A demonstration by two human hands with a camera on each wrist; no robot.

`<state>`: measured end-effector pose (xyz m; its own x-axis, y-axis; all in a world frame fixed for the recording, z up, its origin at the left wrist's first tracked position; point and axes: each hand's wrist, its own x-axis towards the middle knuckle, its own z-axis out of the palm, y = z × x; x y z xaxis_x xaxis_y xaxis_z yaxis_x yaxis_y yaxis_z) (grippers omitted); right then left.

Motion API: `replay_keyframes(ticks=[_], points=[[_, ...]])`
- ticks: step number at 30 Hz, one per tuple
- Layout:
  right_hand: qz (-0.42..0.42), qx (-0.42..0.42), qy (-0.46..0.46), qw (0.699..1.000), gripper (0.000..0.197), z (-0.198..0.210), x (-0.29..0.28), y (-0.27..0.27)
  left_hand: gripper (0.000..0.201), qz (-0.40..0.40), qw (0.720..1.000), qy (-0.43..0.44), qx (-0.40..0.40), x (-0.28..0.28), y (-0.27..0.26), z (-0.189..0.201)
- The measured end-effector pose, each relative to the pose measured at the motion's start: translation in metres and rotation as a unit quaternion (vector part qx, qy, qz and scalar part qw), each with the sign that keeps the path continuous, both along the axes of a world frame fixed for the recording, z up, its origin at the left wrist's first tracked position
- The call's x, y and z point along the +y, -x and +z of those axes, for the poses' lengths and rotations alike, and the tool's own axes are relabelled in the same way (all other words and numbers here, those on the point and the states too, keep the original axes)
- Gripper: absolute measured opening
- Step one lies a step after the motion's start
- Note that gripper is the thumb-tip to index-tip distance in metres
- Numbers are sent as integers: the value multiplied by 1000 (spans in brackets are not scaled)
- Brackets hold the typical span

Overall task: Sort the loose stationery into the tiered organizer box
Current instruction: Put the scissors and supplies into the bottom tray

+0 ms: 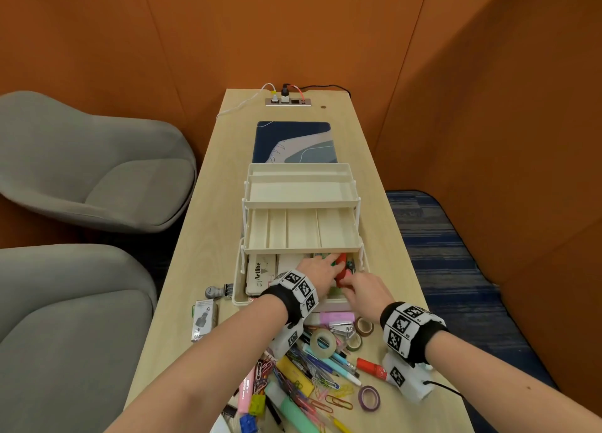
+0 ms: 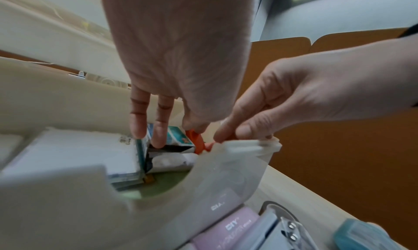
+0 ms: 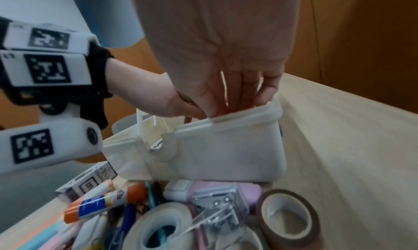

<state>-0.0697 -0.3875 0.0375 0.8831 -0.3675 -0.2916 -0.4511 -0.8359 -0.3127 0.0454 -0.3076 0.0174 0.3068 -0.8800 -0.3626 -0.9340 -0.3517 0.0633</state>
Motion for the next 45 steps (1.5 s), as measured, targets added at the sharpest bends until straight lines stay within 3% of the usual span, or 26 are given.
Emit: replay_keyframes(ticks=[6, 13, 18, 20, 26, 34, 38, 40, 45], points=[[-4, 122, -14, 992, 30, 1, 12, -11, 65, 0, 1000, 1, -15, 0, 0, 0], [-9, -5, 44, 999, 33, 15, 18, -2, 67, -1, 999, 0, -32, 2, 2, 0], [103, 13, 170, 980, 24, 19, 34, 12, 71, -6, 999, 13, -39, 4, 0, -6], [123, 15, 174, 977, 26, 20, 39, 11, 74, -5, 999, 11, -42, 5, -1, -6], [82, -41, 166, 982, 33, 35, 23, 13, 68, 8, 998, 20, -51, 5, 3, -5], [118, -69, 277, 951, 28, 33, 12, -5, 64, 13, 998, 3, -68, 5, 7, -4], [154, 28, 246, 956, 14, 26, 20, -5, 67, 7, 998, 12, -56, 7, 5, -1], [128, 61, 225, 964, 28, 15, 19, -2, 72, 8, 999, 14, -51, 7, 4, 0], [44, 21, 120, 992, 32, 8, 13, -12, 75, 7, 999, 15, -44, 7, 4, 0]])
